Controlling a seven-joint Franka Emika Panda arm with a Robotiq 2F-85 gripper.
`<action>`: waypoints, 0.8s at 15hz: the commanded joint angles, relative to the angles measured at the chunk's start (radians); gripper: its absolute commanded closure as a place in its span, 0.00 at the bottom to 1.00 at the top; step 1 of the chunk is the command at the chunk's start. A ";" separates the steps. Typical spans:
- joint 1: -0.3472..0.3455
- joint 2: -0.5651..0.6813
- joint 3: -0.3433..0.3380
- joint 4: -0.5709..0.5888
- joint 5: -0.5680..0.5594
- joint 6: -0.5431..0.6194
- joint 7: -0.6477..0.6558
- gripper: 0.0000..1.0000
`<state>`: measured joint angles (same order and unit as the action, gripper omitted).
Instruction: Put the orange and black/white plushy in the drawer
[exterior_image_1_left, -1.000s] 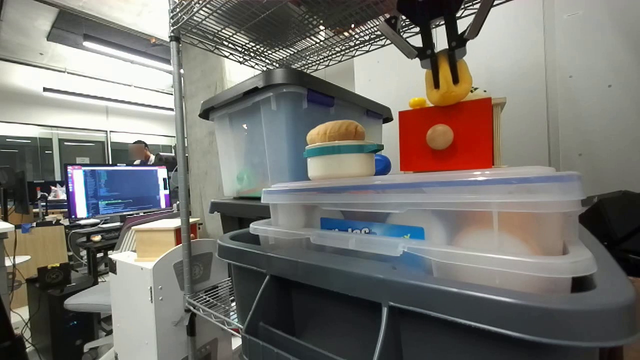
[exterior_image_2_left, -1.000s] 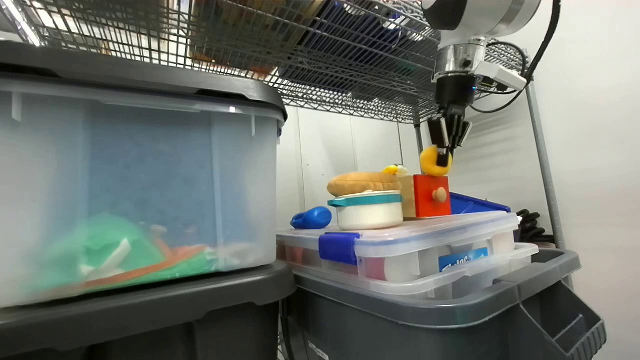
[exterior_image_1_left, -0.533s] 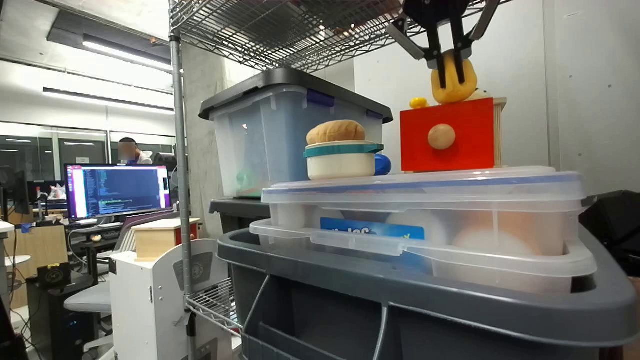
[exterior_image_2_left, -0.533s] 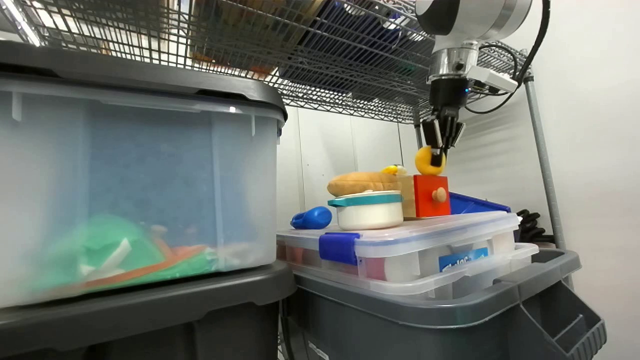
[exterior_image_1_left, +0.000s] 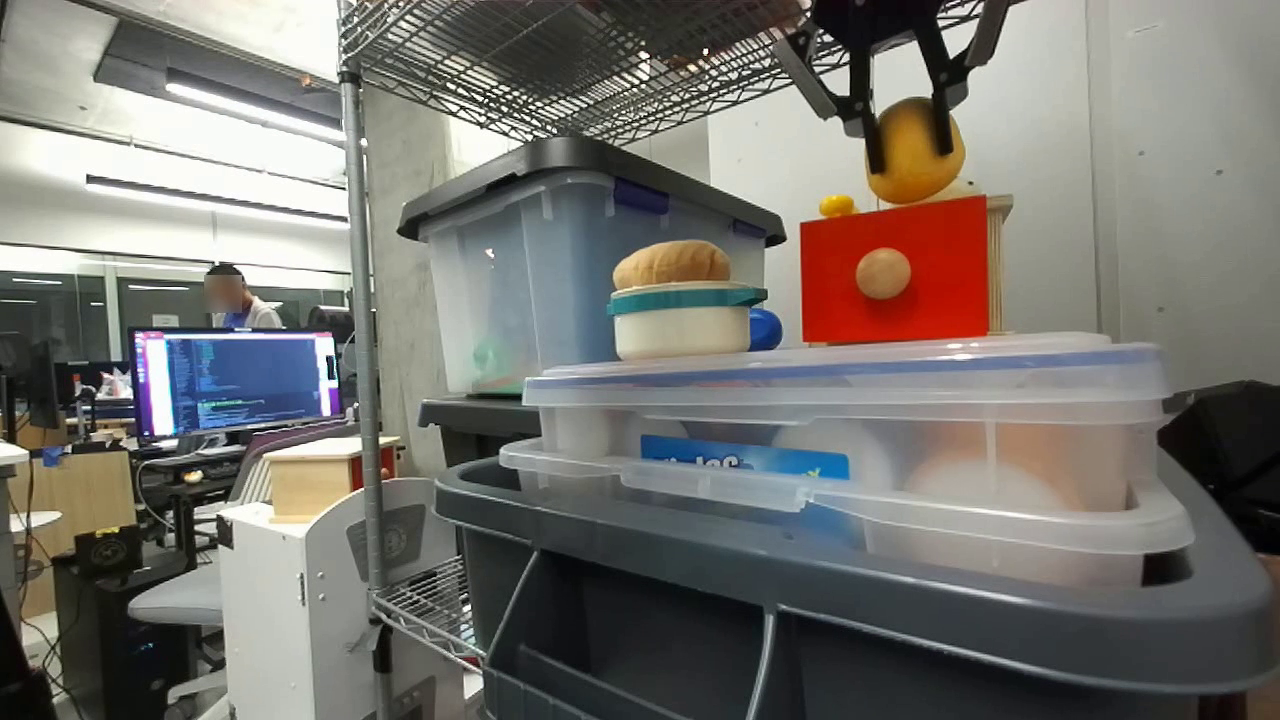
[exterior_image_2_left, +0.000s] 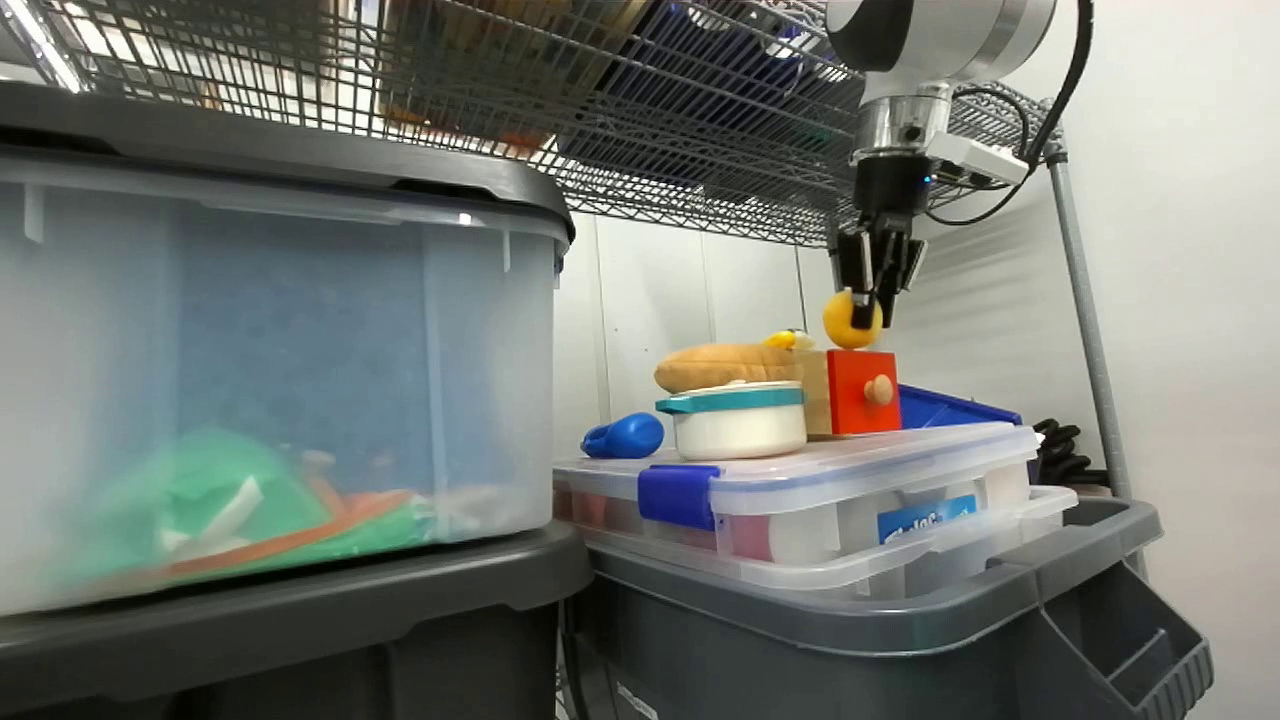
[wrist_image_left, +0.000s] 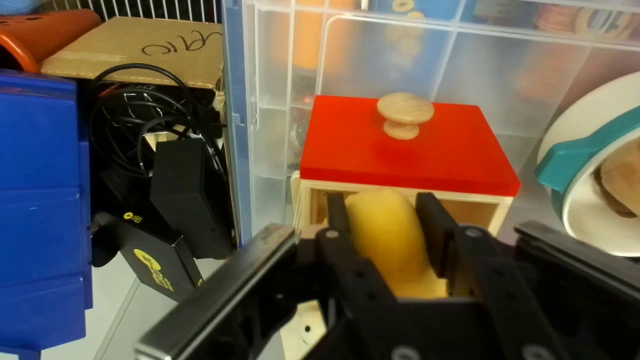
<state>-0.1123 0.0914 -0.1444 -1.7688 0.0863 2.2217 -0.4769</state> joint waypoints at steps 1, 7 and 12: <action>-0.015 0.016 0.016 0.046 0.001 -0.012 0.017 0.30; -0.016 0.019 0.015 0.055 0.002 -0.011 0.028 0.00; -0.018 0.020 0.014 0.057 0.005 -0.013 0.028 0.00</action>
<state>-0.1136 0.0928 -0.1440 -1.7468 0.0862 2.2216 -0.4586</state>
